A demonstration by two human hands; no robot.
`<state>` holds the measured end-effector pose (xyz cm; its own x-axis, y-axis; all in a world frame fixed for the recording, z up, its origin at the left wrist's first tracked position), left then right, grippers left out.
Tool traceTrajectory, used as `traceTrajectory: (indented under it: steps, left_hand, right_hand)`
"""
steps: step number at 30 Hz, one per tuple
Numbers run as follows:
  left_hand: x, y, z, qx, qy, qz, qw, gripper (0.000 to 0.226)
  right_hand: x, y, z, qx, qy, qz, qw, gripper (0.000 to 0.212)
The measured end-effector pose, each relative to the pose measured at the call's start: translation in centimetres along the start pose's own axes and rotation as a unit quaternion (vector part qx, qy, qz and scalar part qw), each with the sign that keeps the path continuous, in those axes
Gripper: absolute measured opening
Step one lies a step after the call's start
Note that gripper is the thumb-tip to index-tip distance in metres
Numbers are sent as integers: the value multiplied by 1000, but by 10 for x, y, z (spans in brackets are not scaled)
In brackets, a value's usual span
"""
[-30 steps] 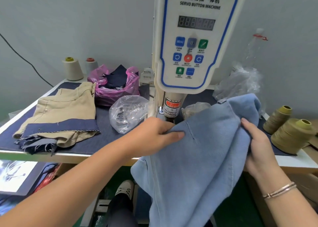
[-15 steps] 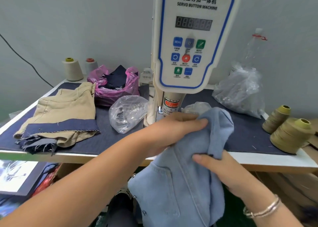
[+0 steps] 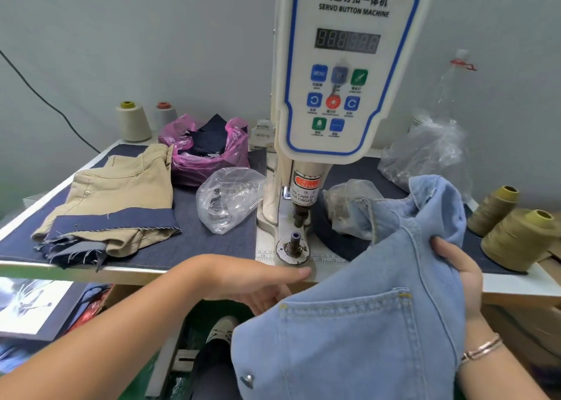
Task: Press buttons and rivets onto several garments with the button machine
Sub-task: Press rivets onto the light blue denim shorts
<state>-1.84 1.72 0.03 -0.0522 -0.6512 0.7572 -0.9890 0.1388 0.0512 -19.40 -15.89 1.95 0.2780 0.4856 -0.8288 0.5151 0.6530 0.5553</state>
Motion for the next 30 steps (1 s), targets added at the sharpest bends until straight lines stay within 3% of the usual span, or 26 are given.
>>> traceTrajectory:
  steps: [2, 6, 10, 16, 19, 22, 25, 28, 30]
  left_hand:
    - [0, -1, -11, -27, 9, -36, 999, 68]
    - [-8, 4, -14, -41, 50, -79, 995, 60]
    - [-12, 7, -10, -94, 145, -180, 968, 49]
    - [-8, -5, -21, -158, 237, -303, 909, 50]
    - [-9, -17, -22, -95, 269, -320, 903, 54]
    - [-9, -36, -25, 51, 290, -288, 911, 48]
    - [-20, -58, -32, 181, 262, -220, 922, 43]
    - [-32, -68, -35, 195, 217, -214, 932, 73]
    - [-33, -65, -35, 169, 181, -173, 953, 75]
  right_hand:
    - [2, 0, 7, 12, 27, 22, 999, 48]
    - [4, -4, 9, 31, -10, 8, 999, 68]
    - [12, -2, 9, 55, -8, -25, 998, 23]
    - [16, -3, 14, 77, 30, -163, 983, 20]
    - [15, -5, 14, 120, 10, -242, 963, 23]
    - [16, -10, 11, 182, -30, -327, 927, 22]
    - [21, -13, 6, 179, -61, -378, 906, 20]
    - [27, -20, 1, 169, -81, -383, 904, 12]
    - [33, -22, -2, 157, -69, -364, 915, 12]
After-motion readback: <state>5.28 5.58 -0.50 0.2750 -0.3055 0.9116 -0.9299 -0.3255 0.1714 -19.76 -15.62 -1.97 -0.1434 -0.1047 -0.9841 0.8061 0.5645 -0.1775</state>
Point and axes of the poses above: each hand's wrist, its own z-axis towards the middle knuckle, its own y-axis out of the palm, x = y × z, the point moved 4 cm from there along z, towards the middle knuckle, and after that the axes turned 13 degrees about -z, right-handed, at the moved point
